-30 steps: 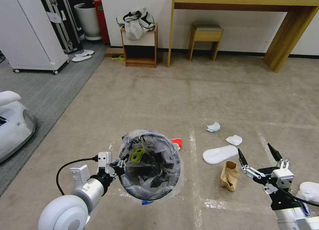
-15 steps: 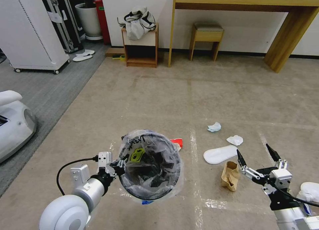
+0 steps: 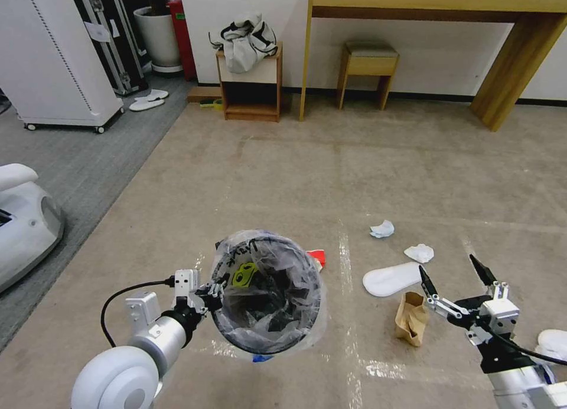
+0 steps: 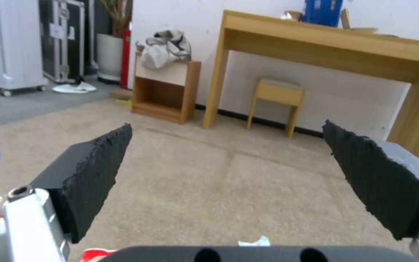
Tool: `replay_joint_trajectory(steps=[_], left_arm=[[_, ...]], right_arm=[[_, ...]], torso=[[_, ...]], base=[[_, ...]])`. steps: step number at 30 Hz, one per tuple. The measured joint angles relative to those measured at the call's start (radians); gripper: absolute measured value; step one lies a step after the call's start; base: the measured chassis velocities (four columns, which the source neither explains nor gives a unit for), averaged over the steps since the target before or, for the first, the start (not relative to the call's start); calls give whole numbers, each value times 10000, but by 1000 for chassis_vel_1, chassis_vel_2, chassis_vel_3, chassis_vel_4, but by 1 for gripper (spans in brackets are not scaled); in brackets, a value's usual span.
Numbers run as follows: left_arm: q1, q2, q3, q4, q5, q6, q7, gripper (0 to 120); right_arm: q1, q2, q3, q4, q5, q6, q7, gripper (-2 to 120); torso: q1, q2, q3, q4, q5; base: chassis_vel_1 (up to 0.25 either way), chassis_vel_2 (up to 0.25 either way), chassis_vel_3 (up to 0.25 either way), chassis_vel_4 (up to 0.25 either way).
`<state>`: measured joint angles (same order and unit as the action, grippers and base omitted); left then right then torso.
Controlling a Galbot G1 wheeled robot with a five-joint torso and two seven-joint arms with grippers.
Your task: Pick up the trash bin and place the garbage on the floor into it.
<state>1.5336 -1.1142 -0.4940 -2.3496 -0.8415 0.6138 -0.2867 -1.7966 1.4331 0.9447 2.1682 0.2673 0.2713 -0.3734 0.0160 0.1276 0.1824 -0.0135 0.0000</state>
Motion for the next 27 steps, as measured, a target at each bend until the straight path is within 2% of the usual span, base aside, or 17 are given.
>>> replay_joint_trajectory(steps=[9,12,14,15,17,19,21,22,27], left_arm=[[-22,80,-109,39,294,-57,-147,1],[-25,96,74,-60,366,-36,-244,1],[-53,-40,549,-184,490,1,-400,1],[-53,-40,549,-184,490,1,-400,1],[-235,-321,941,-184,742,84,-492,1],[-286,-393,1039,-179,770,102,-514,1],[-485,-644,1426,-102,860,176,-585,1],[-485,-644,1426,-102,860,176,-585,1],[-512,-923,2044,-110,694,273,-661,1]], right_arm=[[236,-400,-53,-363,-26,-250,439,100],[314,-623,-101,-477,90,-478,633,100],[391,-846,-231,-571,128,-772,811,100],[391,-846,-231,-571,128,-772,811,100],[434,-946,-372,-624,-13,-963,938,100],[440,-964,-402,-641,-64,-1007,976,100],[451,-1047,-534,-749,-190,-1148,1205,100],[451,-1047,-534,-749,-190,-1148,1205,100],[401,-1247,-613,-940,-256,-1377,1473,100]], torso=[[4,-2,3,-1,1],[1,-1,-2,-1,1],[-1,0,-2,0,1],[-1,0,-2,0,1],[-1,0,-2,0,2],[-1,0,-2,0,1],[0,-1,-1,0,0],[0,-1,-1,0,0],[-1,0,-1,0,1]], base=[[-116,94,94,-105],[0,0,0,0],[0,0,0,0],[0,0,0,0],[0,0,0,0],[0,0,0,0],[0,0,0,0],[0,0,0,0],[0,0,0,0]])
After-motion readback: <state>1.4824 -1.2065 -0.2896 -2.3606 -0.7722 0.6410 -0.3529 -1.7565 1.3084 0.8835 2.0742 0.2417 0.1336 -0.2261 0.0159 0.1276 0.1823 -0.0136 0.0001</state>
